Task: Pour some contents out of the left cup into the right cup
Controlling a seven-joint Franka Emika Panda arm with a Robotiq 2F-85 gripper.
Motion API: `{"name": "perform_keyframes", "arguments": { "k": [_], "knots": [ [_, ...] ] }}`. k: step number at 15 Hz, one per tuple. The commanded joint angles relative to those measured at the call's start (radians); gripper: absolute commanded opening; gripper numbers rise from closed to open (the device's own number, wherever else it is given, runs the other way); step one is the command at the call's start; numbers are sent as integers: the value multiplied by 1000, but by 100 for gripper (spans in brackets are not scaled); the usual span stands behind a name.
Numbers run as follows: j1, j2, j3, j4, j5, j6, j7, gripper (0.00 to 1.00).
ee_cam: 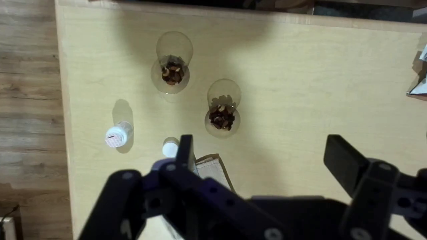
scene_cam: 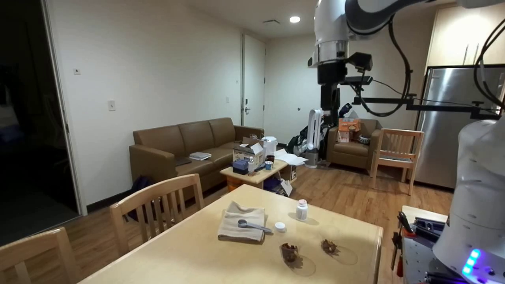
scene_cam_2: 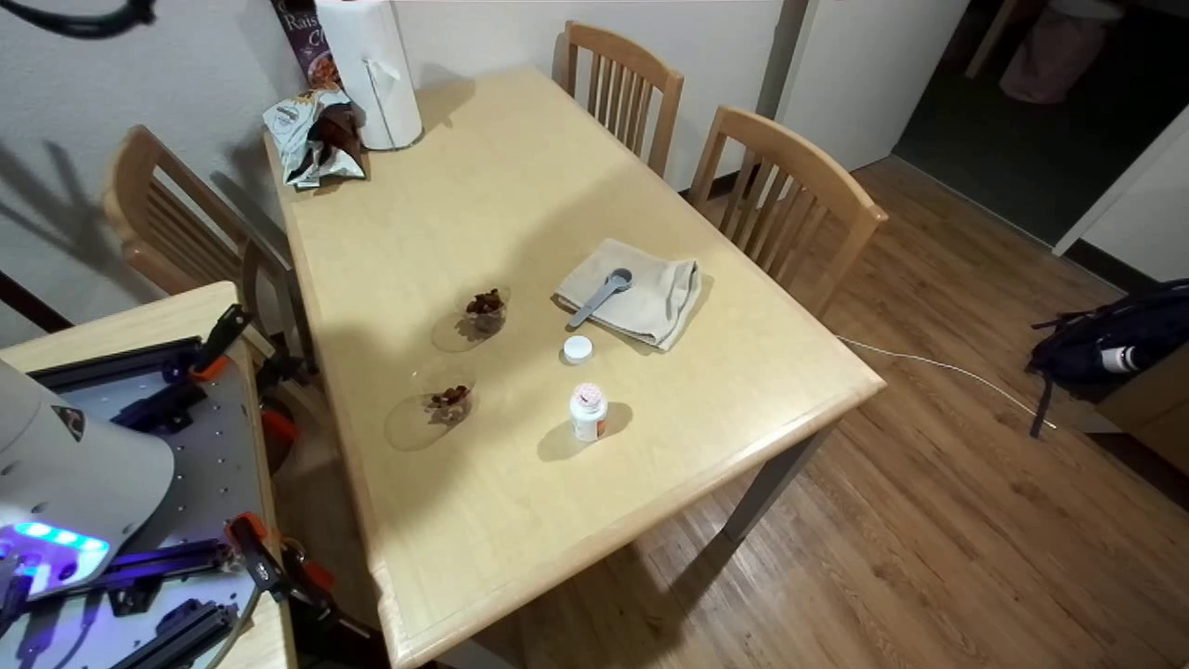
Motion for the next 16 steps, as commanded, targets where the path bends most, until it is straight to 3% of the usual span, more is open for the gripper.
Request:
{"name": "perform_keyframes", "arguments": {
  "k": [1,10,16],
  "knots": [
    [24,94,-61,-36,74,112,-158,100],
    [15,384,-103,5,72,141,-435,100],
    [10,389,-91,-3,70,145,-407,100]
  ]
}}
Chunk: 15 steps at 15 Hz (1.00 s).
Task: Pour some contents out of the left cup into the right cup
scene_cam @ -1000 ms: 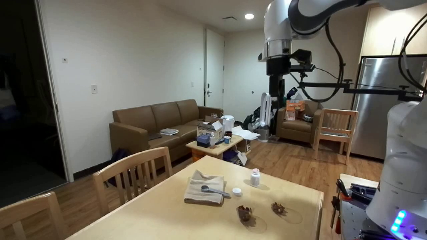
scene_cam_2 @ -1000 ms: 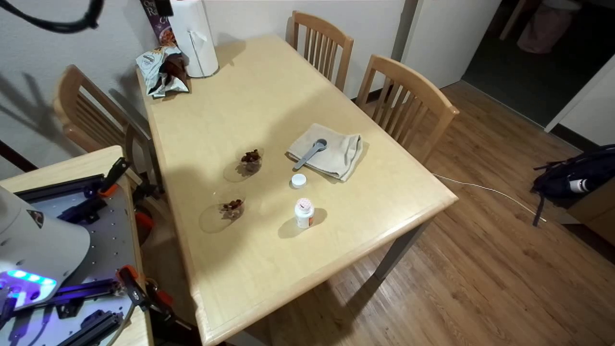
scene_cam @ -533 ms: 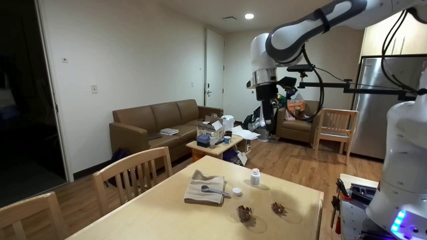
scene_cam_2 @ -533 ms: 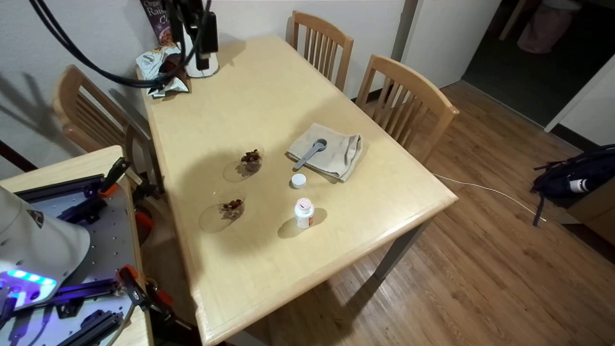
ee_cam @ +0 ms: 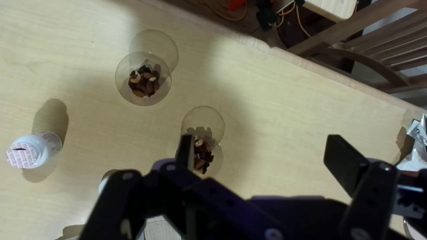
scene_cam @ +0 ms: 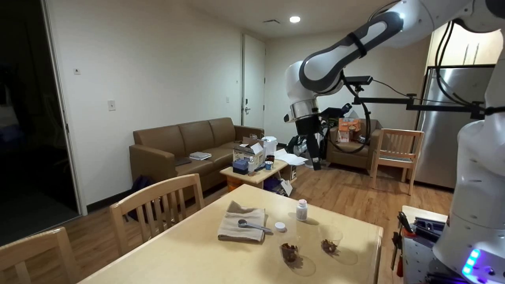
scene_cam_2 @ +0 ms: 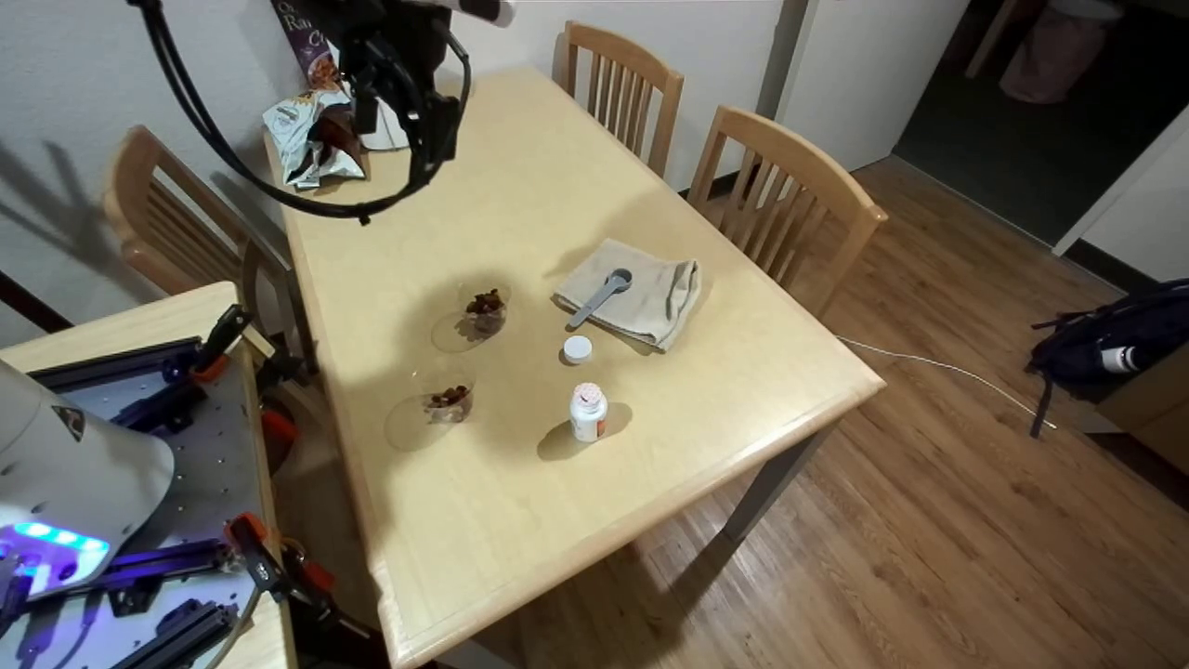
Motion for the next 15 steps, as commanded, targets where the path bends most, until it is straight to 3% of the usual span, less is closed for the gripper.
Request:
{"name": "perform_keyframes", "arguments": {
  "k": [1,3,6,15],
  "knots": [
    [-6,-7,17,-12,-46,42,-7,100],
    [2,38,32,-5,-125,55,-25,100],
    [18,117,55,-13,-152,112,-104,100],
    [81,329,156,8,-372,428,-182,100]
  ]
}}
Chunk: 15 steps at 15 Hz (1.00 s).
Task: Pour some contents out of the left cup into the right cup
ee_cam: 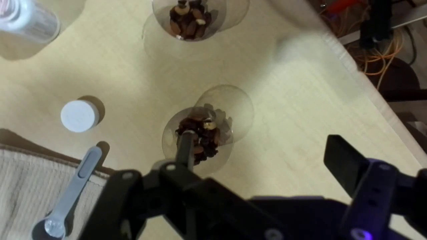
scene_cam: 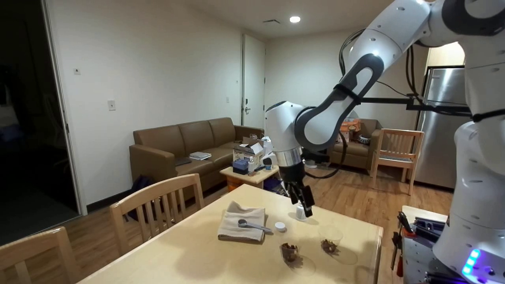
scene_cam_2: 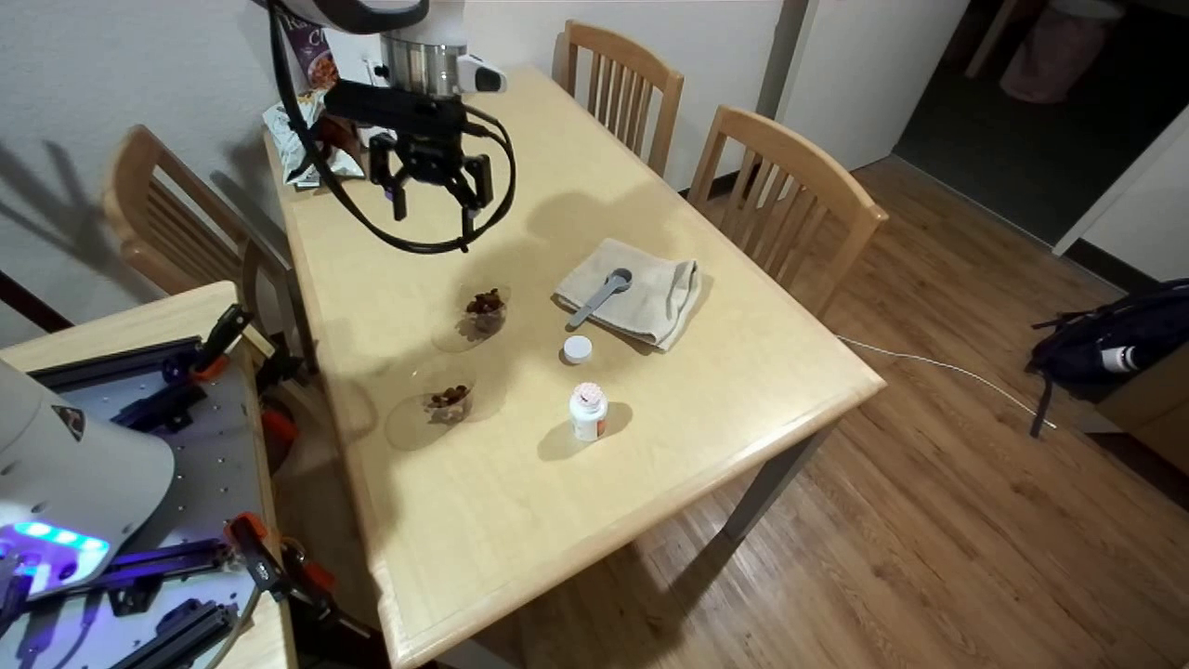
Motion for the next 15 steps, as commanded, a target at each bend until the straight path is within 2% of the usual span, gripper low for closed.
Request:
{"name": "perform_keyframes", "arguments": {
  "k": [1,2,3,4,7,8,13,15],
  "knots": [
    [1,53,24,23,-87,93,-36,100],
    [-4,58,28,28,-79,88,-29,100],
    [-20,54,34,45,-15,-4,-26,100],
    [-6,48,33,19,-52,53,0,100],
    [-8,51,33,23,-50,46,0,100],
    [-5,48,28,24,-95,50,-23,100],
    [-59,117,34,24,9,295,-42,100],
    [-75,139,36,29,45,309,-17,100]
  ]
}}
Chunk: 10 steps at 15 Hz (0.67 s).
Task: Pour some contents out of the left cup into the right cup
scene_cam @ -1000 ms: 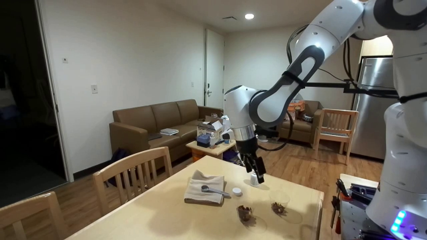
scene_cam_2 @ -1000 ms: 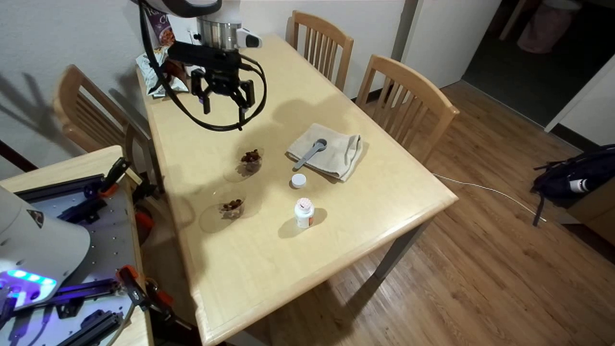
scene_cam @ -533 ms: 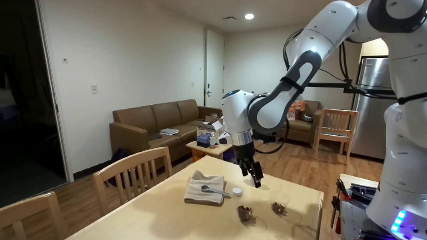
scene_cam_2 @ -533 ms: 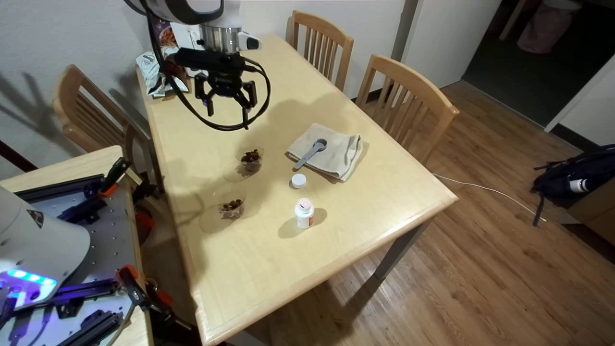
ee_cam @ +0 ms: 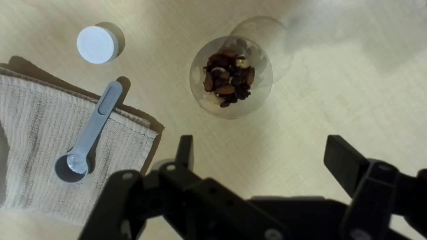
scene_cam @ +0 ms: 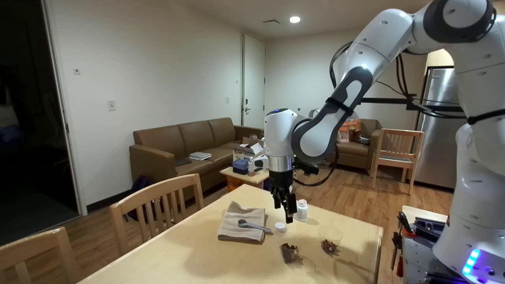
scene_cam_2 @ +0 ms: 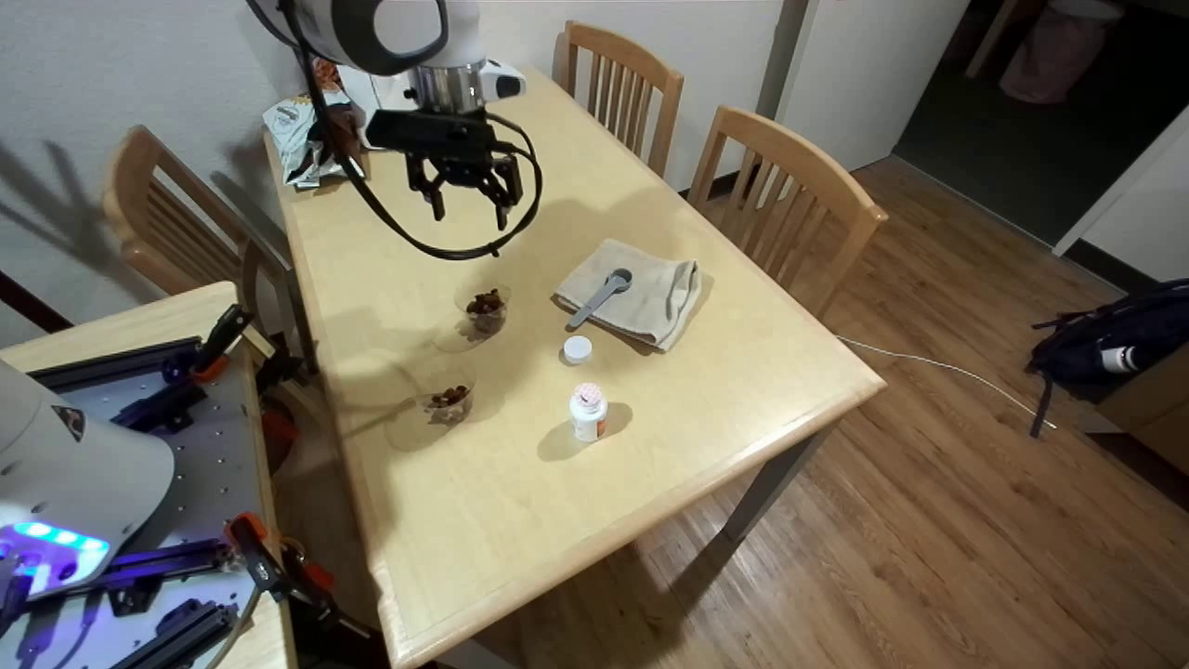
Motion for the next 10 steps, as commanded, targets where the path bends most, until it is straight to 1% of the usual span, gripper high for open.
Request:
{"name": "perform_keyframes", "arguments": {
  "k": [1,3,5,7,10],
  "knots": [
    [-52,48,18,7,84,45,-7,100],
    [-64,51,19,4,124,9,19,100],
    [-69,56,18,-4,142,29,23,100],
    [-73,67,25,3,165,25,25,100],
    [-41,84,-13,14,91,16,91,100]
  ]
}}
